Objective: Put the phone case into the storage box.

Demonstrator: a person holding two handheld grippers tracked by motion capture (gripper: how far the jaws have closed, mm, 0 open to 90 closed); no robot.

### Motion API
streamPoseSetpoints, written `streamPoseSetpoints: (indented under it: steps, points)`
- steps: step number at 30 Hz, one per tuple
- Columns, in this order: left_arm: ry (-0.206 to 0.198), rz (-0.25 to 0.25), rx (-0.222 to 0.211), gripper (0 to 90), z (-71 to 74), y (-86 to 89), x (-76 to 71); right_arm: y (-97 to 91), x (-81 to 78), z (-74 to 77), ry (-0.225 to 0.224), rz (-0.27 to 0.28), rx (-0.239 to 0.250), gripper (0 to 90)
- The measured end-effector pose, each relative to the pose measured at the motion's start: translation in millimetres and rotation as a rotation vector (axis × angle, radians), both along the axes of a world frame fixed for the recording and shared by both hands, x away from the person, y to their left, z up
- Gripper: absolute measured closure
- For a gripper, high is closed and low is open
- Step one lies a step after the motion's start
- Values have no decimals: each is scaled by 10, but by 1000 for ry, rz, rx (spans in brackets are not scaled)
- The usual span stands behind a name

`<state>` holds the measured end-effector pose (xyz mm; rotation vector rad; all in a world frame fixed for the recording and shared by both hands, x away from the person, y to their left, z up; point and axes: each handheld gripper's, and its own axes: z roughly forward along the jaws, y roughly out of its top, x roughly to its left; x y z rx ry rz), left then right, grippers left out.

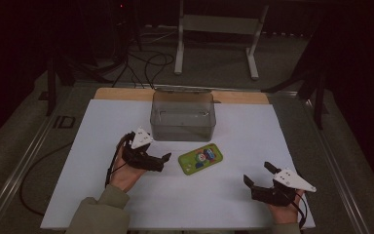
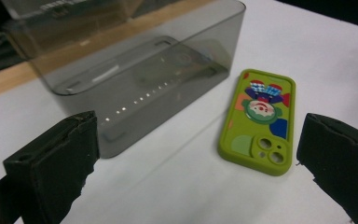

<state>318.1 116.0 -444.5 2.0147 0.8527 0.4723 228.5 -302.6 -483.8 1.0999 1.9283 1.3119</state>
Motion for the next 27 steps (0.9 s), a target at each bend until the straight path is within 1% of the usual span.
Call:
streamPoseSetpoints:
  steps: [5,6,8,10,13,16,21,27]
  points:
    - [23,-27,8,0,-50,-116,75,2,2,-3,5,2,-3,91]
    - [23,-27,8,0,-50,-116,75,2,2,-3,5,2,-3,91]
    - [42,-47,5,0,-85,-157,128,4,2,-4,6,3,-6,91]
    - [49,-59,-2,0,-101,-183,162,9,5,-7,6,4,-7,91]
    - [59,-75,2,0,-112,-215,205,12,6,-9,7,5,-4,91]
    - [69,-91,17,0,-127,-259,233,10,9,-11,13,9,-4,91]
    - [92,-124,46,0,-163,-377,277,13,11,-12,14,11,-5,91]
    - [106,-174,100,0,-182,-545,329,10,11,-13,16,14,-2,91]
